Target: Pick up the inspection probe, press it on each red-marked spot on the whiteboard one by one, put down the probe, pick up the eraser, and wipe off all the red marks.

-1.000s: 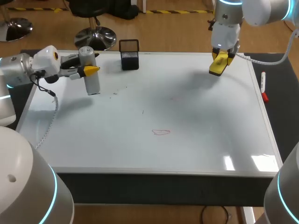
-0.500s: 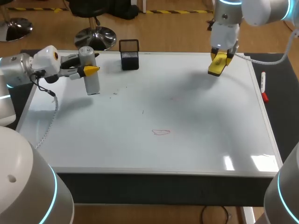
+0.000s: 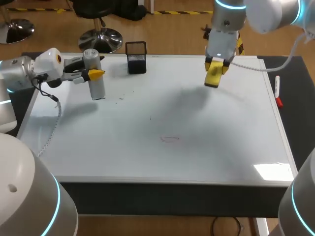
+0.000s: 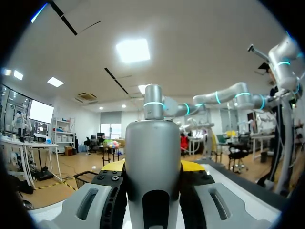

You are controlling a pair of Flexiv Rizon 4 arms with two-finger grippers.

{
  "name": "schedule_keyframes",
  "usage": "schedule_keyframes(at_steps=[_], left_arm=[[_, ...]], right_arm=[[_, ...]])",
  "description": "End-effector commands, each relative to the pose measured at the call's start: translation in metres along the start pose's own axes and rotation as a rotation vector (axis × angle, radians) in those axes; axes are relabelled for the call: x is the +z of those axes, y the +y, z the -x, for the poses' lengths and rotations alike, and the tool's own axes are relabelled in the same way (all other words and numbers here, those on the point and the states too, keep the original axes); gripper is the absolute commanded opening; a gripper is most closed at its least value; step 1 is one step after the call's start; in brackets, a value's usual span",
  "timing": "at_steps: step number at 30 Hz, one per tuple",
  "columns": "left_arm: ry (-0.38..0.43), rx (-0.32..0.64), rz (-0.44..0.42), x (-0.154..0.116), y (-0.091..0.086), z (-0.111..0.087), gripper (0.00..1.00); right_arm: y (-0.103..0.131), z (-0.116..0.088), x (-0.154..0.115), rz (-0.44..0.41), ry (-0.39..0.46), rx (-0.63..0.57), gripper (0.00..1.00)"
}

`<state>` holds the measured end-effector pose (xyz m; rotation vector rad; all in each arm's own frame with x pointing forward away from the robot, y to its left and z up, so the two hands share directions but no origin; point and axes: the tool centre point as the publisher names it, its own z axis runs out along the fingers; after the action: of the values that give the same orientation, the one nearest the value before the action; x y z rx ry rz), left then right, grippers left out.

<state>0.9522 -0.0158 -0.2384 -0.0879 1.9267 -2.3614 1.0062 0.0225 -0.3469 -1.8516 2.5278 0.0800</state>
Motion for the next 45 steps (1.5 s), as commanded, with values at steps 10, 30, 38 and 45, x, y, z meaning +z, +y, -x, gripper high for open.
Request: schedule_keyframes(at_steps=[10, 30, 38, 45], left_arm=[[-0.001, 0.001, -0.001, 0.0, -0.001, 0.0, 0.0], [-0.001, 0.001, -0.001, 0.0, -0.001, 0.0, 0.0], [-0.001, 0.001, -0.001, 0.0, -0.001, 0.0, 0.0], [-0.001, 0.001, -0.001, 0.0, -0.001, 0.0, 0.0]], right_arm=[[0.11, 0.034, 0.004, -0.053, -0.049, -0.135, 0.0], [0.221, 0.074, 0.038, 0.078, -0.069, -0.226, 0.0], [0.24, 0.093, 0.061, 0.113, -0.018, -0.281, 0.0], [0.246, 0.118, 0.077, 0.105, 0.003, -0.323, 0.0]])
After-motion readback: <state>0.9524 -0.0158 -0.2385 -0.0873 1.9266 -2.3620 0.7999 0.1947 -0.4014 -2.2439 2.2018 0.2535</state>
